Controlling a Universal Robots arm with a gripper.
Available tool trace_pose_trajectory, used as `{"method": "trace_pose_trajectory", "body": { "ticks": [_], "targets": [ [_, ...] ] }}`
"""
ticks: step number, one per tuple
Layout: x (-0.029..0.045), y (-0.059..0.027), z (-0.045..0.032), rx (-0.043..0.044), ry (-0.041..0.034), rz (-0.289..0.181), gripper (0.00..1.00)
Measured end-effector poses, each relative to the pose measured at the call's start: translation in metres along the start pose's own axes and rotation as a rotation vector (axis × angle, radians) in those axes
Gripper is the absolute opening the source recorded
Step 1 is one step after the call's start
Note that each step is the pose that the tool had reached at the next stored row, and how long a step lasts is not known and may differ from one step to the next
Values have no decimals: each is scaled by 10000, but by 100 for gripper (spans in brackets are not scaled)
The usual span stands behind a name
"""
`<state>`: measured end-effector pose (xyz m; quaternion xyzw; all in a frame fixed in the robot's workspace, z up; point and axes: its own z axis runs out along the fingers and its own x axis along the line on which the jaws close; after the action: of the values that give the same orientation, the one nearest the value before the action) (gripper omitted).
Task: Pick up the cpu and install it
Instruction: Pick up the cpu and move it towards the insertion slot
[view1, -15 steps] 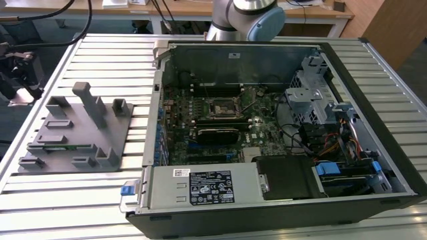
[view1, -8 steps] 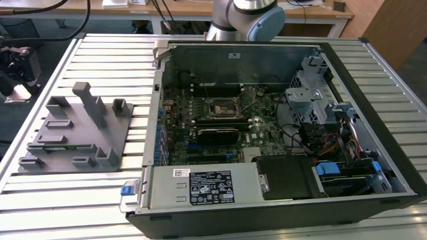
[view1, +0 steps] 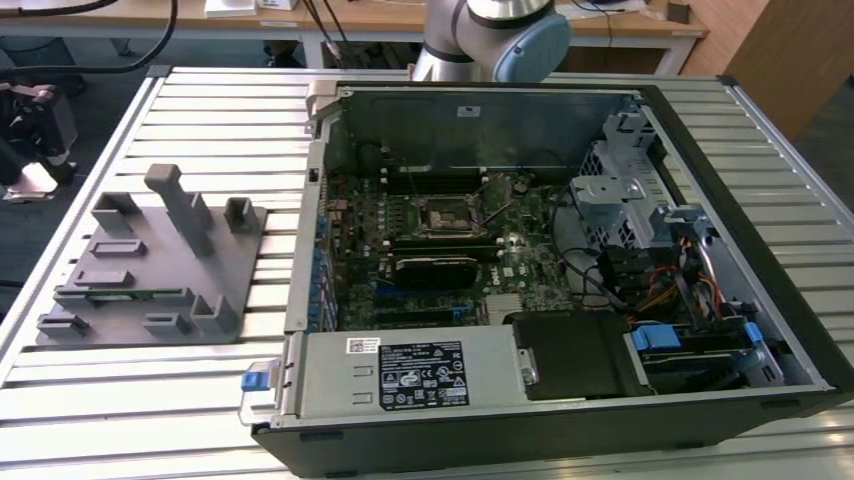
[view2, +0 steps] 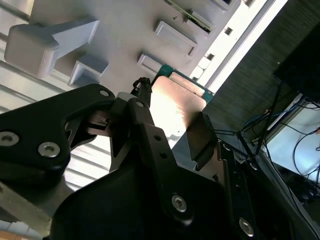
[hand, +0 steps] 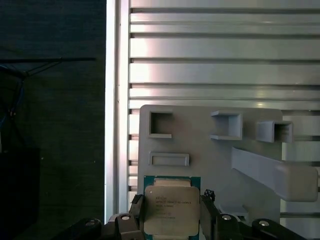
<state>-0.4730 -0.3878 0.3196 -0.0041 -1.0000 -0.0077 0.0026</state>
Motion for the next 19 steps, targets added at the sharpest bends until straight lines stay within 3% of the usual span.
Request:
{"method": "trace_pose_trajectory", "body": {
  "ticks": [7, 19],
  "targets": [
    [1, 4, -105, 0, -1, 0, 53],
    [3, 33, -550, 1, -2, 0, 53]
  ]
}}
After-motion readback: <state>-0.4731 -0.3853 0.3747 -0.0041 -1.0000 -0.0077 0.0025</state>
